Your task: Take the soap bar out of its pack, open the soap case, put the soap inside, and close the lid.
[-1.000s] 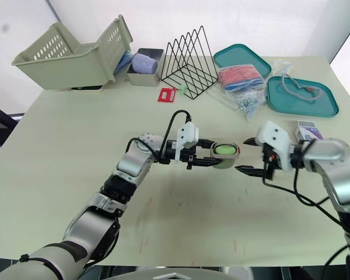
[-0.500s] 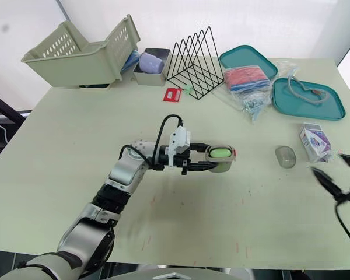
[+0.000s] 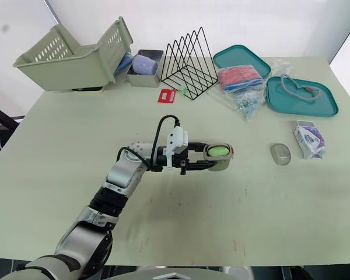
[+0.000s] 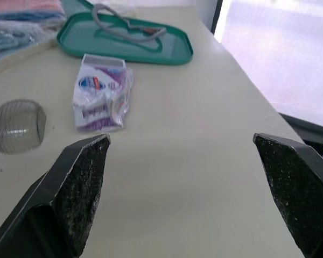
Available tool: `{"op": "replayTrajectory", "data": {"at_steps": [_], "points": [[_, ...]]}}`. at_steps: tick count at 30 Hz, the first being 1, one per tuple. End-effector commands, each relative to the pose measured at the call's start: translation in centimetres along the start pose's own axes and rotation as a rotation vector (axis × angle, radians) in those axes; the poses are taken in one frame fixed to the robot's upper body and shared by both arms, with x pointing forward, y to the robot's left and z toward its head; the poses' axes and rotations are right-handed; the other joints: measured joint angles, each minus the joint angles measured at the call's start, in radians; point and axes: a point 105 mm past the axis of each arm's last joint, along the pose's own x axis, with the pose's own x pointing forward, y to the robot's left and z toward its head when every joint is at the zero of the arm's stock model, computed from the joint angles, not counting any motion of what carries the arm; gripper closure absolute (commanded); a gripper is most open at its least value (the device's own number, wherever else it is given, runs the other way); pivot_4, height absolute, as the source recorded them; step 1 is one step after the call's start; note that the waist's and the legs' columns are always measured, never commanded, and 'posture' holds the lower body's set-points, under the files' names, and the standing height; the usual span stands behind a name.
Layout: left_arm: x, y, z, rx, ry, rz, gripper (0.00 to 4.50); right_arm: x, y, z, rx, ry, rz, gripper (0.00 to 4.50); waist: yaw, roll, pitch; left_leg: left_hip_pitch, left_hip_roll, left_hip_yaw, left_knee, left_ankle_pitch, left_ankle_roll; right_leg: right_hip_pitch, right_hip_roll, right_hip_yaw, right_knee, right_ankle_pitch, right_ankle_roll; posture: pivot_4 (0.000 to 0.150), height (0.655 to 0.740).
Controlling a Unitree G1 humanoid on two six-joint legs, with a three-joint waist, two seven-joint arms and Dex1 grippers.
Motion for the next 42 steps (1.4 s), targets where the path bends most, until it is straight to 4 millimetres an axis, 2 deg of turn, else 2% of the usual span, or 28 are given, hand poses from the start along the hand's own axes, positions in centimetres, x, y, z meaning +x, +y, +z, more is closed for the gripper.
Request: {"op": "replayTrajectory", "data": {"at_steps": [1, 5, 10, 13, 16, 24, 30, 42], "points": [[0.0, 0.3, 1.9, 0.054, -0.045, -0.002, 2.53, 0.5, 0.6, 1.3, -0.036, 0.001, 0.036, 0.02, 0.001, 0.000, 0.000, 0.000, 0.000, 0.000, 0.000, 0.000, 0.000, 0.000, 0.000, 0.000, 0.000, 0.000, 0.000, 0.150, 0.7400], [0.0, -0.1, 1.8, 0.053, -0.036, -0.022, 2.53, 2.2, 2.0, 2.4, 0.004, 0.077, 0.102, 0.02, -0.002, 0.000, 0.000, 0.000, 0.000, 0.000, 0.000, 0.000, 0.000, 0.000, 0.000, 0.000, 0.000, 0.000, 0.000, 0.150, 0.7400], [0.1, 0.0, 1.7, 0.058, -0.025, -0.027, 2.53, 4.3, 6.5, 3.0, -0.118, 0.377, 0.342, 0.02, -0.006, 0.000, 0.000, 0.001, 0.000, 0.001, -0.001, 0.000, 0.000, 0.000, 0.000, 0.002, 0.000, 0.000, 0.000, 0.150, 0.7400], [0.2, 0.2, 1.8, 0.062, -0.022, -0.029, 2.53, 5.5, 7.0, 3.9, -0.196, 0.507, 0.395, 0.02, -0.002, -0.001, 0.000, 0.000, -0.001, -0.001, 0.000, 0.000, 0.000, 0.000, 0.000, 0.001, 0.000, 0.000, 0.000, 0.150, 0.7400], [0.3, 0.1, 1.8, 0.064, -0.019, -0.034, 2.53, 6.4, 6.9, 4.3, -0.174, 0.685, 0.395, 0.02, -0.001, -0.002, 0.001, 0.000, -0.002, -0.001, 0.000, 0.000, 0.000, 0.000, -0.001, 0.002, -0.001, 0.000, 0.000, 0.150, 0.7400], [0.9, -0.2, 1.7, 0.067, -0.020, -0.050, 2.53, 9.9, 9.7, 7.2, -0.112, 0.801, 0.487, 0.02, -0.003, -0.002, 0.002, 0.000, -0.002, -0.001, 0.000, 0.000, 0.000, -0.001, 0.000, 0.001, -0.001, 0.000, 0.000, 0.150, 0.7400], [1.4, -0.3, 1.8, 0.071, -0.028, -0.051, 2.53, 12.4, 11.6, 6.9, -0.061, 0.911, 0.505, 0.02, -0.001, -0.002, 0.002, -0.001, -0.002, -0.001, 0.000, 0.000, 0.000, -0.002, -0.001, 0.001, -0.001, 0.000, 0.000, 0.150, 0.7400], [1.8, -0.6, 1.7, 0.062, -0.038, -0.037, 2.53, 14.0, 14.1, 4.7, -0.114, 1.042, 0.522, 0.02, 0.000, -0.002, 0.001, -0.002, -0.001, -0.001, 0.000, 0.000, 0.000, -0.003, -0.001, 0.001, 0.000, 0.000, 0.000, 0.150, 0.7400]]}}
